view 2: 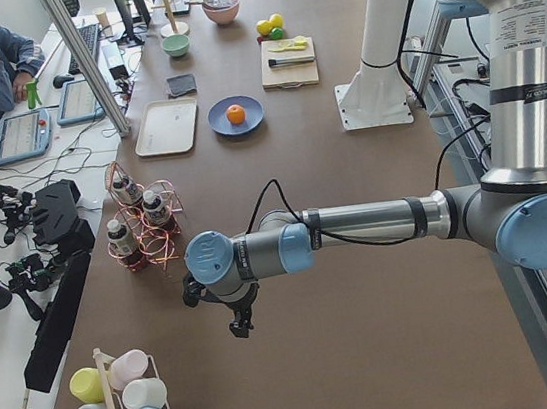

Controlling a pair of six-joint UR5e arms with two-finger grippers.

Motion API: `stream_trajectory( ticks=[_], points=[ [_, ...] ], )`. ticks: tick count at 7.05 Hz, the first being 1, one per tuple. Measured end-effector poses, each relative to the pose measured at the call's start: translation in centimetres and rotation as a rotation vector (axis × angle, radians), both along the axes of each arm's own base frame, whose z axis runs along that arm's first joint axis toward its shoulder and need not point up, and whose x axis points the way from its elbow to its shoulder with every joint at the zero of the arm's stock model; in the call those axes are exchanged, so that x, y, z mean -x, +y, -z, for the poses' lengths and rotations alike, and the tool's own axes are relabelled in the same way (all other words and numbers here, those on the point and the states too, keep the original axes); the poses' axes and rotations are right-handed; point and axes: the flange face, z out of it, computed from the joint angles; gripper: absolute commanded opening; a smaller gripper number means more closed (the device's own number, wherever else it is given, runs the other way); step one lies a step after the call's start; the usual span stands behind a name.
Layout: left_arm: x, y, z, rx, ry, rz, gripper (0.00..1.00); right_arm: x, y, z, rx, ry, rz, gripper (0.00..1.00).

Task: Pick orange to plate

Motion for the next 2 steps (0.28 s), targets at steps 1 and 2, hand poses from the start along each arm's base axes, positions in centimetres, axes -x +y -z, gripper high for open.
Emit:
stream_trajectory(
  ticks=[1,2],
  points=[
    [0.0,-0.01,0.05,-0.001,0.0,0.0,0.98,0.0,-0.01,0.06,-0.001,0.0,0.0,1.0],
    [0.0,-0.02,0.12,-0.002,0.0,0.0,0.98,0.0,-0.01,0.13,-0.003,0.0,0.001,1.0]
  ],
)
